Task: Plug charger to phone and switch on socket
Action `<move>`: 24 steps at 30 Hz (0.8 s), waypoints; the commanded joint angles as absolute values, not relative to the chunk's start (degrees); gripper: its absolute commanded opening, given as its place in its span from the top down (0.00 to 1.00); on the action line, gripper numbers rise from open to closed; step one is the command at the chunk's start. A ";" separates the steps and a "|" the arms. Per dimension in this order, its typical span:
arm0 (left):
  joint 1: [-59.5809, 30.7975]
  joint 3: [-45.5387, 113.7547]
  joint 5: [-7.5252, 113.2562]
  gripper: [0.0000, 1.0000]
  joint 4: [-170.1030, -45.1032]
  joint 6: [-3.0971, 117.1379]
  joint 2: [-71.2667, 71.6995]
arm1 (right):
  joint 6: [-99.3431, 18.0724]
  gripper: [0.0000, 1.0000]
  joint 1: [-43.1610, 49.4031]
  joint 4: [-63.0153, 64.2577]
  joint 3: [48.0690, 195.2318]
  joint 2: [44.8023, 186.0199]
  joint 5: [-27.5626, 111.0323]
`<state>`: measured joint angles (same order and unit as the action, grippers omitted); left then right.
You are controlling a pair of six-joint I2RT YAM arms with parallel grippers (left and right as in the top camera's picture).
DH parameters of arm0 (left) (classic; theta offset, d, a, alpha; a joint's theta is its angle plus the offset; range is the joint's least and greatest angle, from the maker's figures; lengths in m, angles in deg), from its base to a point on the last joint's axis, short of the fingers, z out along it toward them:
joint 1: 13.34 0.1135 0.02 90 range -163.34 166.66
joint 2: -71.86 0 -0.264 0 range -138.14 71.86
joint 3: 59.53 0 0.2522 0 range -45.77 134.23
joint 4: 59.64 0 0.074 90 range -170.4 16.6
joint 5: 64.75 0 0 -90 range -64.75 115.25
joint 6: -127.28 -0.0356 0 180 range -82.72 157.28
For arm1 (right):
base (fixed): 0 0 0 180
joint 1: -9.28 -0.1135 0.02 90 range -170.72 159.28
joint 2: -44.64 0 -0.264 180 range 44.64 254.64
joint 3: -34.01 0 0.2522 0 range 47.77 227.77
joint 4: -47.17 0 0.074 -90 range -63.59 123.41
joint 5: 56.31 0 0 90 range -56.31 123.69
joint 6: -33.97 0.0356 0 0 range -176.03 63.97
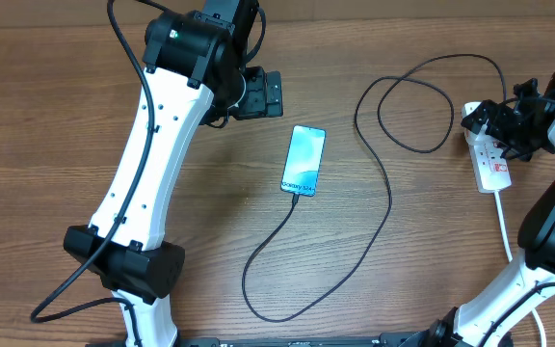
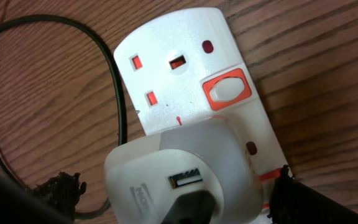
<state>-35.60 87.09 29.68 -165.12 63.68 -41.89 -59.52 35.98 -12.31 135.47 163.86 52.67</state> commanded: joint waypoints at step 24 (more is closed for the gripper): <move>-35.45 87.46 29.11 0.00 -164.99 62.58 -42.22 | -58.86 0.00 35.59 -13.73 133.86 164.40 59.38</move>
